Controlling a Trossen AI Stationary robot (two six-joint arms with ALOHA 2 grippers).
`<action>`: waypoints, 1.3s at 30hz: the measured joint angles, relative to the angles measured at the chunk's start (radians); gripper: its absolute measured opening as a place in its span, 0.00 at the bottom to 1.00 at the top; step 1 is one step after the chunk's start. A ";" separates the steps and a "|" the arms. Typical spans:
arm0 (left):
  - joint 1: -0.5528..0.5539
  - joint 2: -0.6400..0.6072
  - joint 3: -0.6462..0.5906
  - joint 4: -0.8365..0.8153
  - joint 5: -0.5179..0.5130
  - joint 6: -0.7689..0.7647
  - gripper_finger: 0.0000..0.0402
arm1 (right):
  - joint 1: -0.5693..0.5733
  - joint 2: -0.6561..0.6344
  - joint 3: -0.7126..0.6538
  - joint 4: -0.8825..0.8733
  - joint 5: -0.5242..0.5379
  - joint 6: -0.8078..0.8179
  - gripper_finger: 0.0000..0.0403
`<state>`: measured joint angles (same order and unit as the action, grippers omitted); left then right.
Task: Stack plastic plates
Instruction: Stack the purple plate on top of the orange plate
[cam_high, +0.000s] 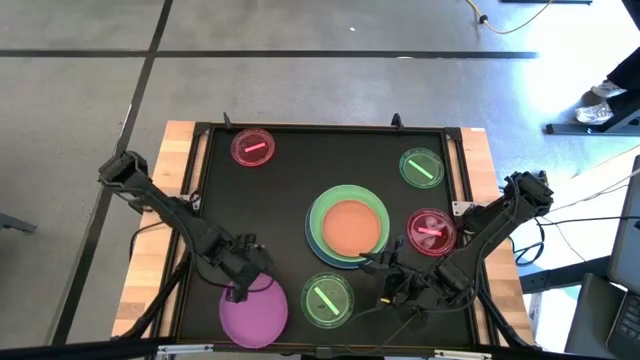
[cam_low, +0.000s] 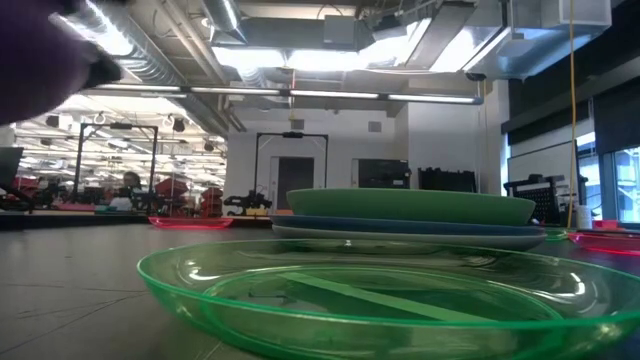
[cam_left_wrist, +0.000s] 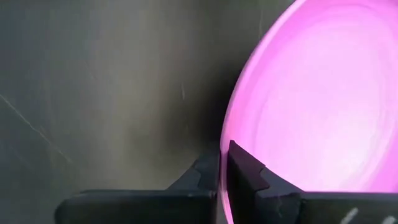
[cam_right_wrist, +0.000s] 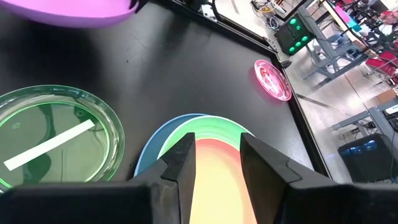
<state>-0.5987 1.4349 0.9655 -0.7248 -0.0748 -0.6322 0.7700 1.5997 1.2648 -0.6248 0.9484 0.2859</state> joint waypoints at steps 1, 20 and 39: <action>0.010 0.000 0.017 -0.002 -0.014 0.014 0.02 | 0.000 0.000 0.000 0.001 0.000 0.000 0.29; 0.267 0.005 0.167 0.091 -0.308 0.119 0.03 | 0.000 0.000 0.000 0.003 0.000 0.002 0.29; 0.524 0.120 0.167 0.443 -0.306 0.309 0.03 | 0.000 -0.001 0.000 0.016 0.000 0.001 0.29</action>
<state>-0.0746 1.5549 1.1328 -0.2813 -0.3808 -0.3230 0.7700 1.5990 1.2648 -0.6089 0.9485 0.2871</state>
